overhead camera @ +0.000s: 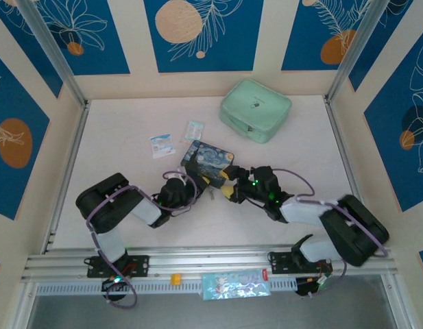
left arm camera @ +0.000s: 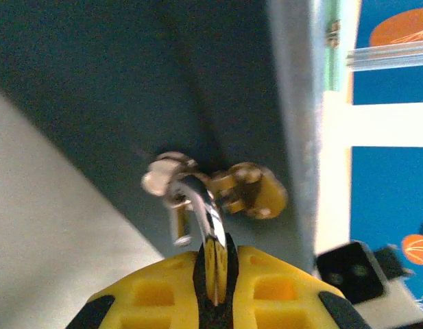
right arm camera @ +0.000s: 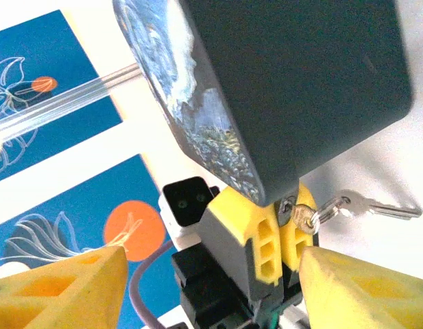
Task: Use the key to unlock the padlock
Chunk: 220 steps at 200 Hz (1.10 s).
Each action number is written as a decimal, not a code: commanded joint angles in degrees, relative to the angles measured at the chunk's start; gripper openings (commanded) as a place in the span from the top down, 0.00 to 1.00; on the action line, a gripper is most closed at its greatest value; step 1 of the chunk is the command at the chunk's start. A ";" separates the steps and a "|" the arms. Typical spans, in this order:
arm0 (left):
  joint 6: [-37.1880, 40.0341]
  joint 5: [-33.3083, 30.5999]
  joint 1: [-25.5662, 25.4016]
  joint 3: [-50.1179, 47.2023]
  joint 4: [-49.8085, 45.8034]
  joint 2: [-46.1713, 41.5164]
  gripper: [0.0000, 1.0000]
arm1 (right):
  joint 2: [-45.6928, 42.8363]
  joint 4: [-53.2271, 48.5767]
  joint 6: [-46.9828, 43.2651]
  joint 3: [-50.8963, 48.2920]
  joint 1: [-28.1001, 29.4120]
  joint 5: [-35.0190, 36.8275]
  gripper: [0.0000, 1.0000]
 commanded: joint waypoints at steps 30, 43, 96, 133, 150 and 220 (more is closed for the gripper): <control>3.16 0.64 -0.54 2.06 -8.52 -2.43 1.00 | -15.88 -31.75 -17.20 1.68 -2.29 8.66 0.32; 3.66 0.74 -0.56 1.99 -9.97 -2.81 0.99 | -17.90 -35.04 -20.12 2.71 -2.72 9.56 0.32; 4.98 -2.25 -0.20 -1.45 -16.73 -10.19 0.45 | -17.67 -41.98 -32.73 9.26 -2.35 10.27 0.33; 8.42 -4.77 2.94 -3.02 -27.73 -21.31 0.37 | -9.19 -46.61 -45.23 19.33 2.92 11.94 0.33; 10.79 -5.40 5.45 -3.04 -34.03 -27.04 0.35 | -3.18 -49.40 -50.45 25.26 5.87 11.53 0.35; 16.87 -4.04 19.11 -5.05 -51.83 -47.47 0.16 | 23.29 -69.75 -70.05 52.51 15.82 14.19 0.39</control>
